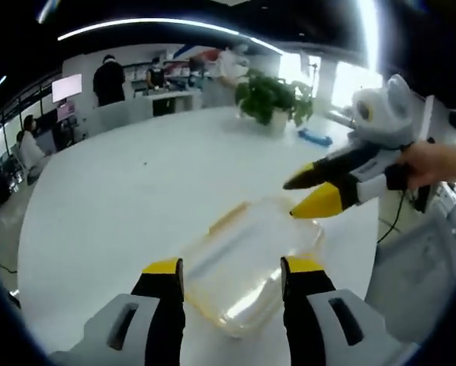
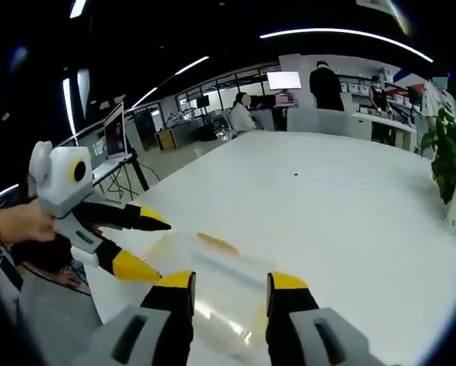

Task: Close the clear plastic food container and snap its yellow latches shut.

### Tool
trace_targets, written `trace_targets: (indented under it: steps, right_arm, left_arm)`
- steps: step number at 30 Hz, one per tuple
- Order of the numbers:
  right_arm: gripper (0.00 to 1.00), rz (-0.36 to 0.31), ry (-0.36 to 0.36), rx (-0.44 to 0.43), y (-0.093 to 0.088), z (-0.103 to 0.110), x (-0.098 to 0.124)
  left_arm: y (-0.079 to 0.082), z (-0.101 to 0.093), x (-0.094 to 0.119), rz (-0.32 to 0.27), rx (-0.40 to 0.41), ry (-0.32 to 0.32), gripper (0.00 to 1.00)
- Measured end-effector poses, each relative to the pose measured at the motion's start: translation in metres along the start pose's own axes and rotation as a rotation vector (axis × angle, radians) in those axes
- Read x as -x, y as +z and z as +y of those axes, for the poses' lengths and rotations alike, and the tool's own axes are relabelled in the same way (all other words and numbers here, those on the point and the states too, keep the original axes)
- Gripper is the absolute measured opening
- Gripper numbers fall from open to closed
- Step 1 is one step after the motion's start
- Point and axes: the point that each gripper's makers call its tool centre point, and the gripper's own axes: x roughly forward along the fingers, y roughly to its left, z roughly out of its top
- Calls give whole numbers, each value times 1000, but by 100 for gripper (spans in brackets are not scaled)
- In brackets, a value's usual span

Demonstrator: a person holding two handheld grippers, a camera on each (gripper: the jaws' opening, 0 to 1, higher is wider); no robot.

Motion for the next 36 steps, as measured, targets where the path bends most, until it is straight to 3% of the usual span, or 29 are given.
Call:
trace_targets:
  steps: [3, 14, 23, 28, 32, 36]
  right_arm:
    - [32, 12, 52, 6, 3, 9, -7]
    - [30, 64, 116, 48, 1, 27, -35]
    - [32, 79, 150, 100, 13, 24, -49]
    - [35, 155, 251, 187, 10, 26, -54]
    - [36, 227, 332, 257, 6, 25, -58]
    - [37, 298, 435, 269, 3, 28, -60]
  left_arm:
    - [-1, -5, -2, 15, -25, -16, 49]
    - [-6, -22, -4, 51, -107, -63, 49]
    - [-19, -36, -4, 74, -230, -113, 53]
    - [-24, -41, -6, 76, -298, -129, 53]
    - [-27, -42, -10, 85, -399, -127, 53]
    - [-26, -41, -14, 83, -435, -118, 52]
